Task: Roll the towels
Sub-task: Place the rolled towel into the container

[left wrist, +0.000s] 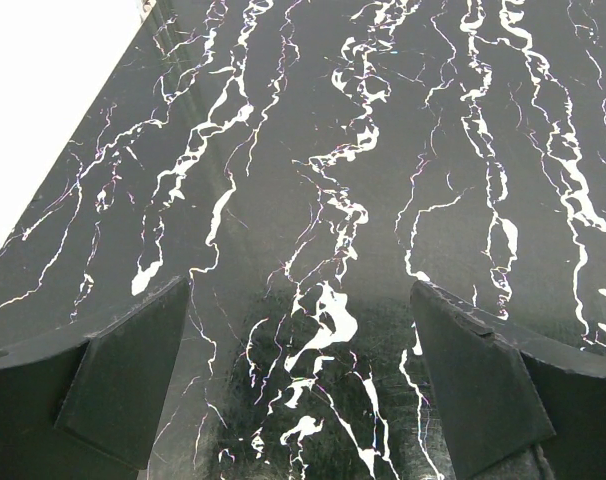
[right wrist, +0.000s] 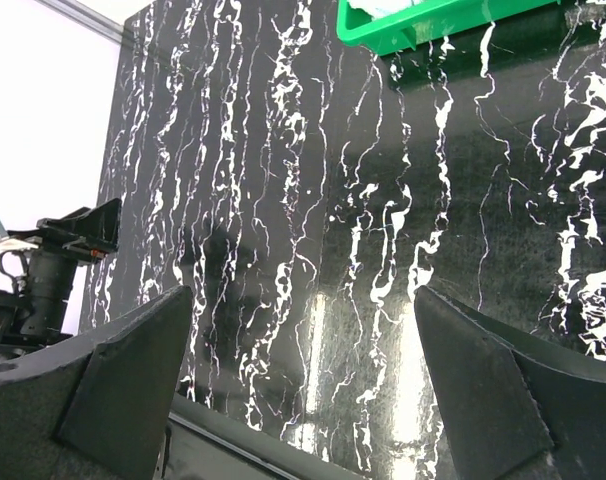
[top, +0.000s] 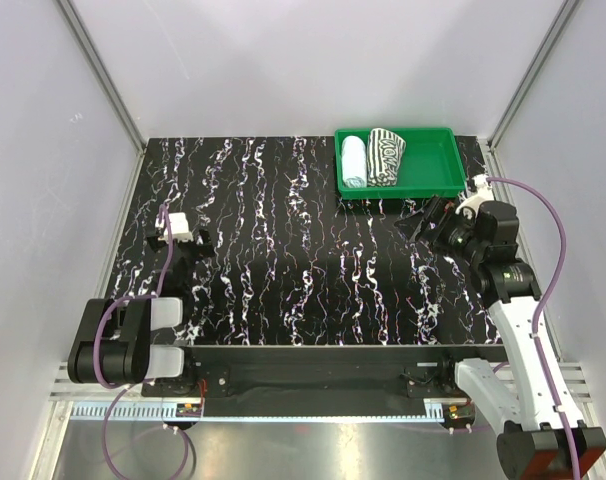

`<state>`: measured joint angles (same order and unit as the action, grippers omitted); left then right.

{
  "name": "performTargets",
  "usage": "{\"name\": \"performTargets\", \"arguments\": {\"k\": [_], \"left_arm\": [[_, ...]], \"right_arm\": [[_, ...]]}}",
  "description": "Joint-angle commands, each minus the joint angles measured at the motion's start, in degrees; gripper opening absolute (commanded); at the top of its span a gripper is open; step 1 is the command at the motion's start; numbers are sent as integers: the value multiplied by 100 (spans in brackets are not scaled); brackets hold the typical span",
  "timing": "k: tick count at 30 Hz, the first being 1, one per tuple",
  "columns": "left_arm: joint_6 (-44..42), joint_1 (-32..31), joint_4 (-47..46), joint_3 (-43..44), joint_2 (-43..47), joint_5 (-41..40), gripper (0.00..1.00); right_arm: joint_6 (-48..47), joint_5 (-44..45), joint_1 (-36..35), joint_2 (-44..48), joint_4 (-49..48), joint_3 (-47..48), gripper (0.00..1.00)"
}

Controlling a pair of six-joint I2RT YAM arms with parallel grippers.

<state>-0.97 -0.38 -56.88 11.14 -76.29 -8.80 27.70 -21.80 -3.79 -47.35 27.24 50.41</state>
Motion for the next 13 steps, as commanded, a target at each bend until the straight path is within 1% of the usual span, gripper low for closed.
{"name": "performTargets", "arguments": {"k": [1, 10, 13], "left_arm": [[88, 21, -403, 99, 27, -52, 99], [88, 21, -403, 99, 27, -52, 99], [88, 21, -403, 108, 27, -52, 99]], "right_arm": [[-37, 185, -16, -98, -211, 179, 100], [-28, 554, -8, -468, -466, 355, 100], [-221, 581, -16, -599, -518, 522, 100]]}}
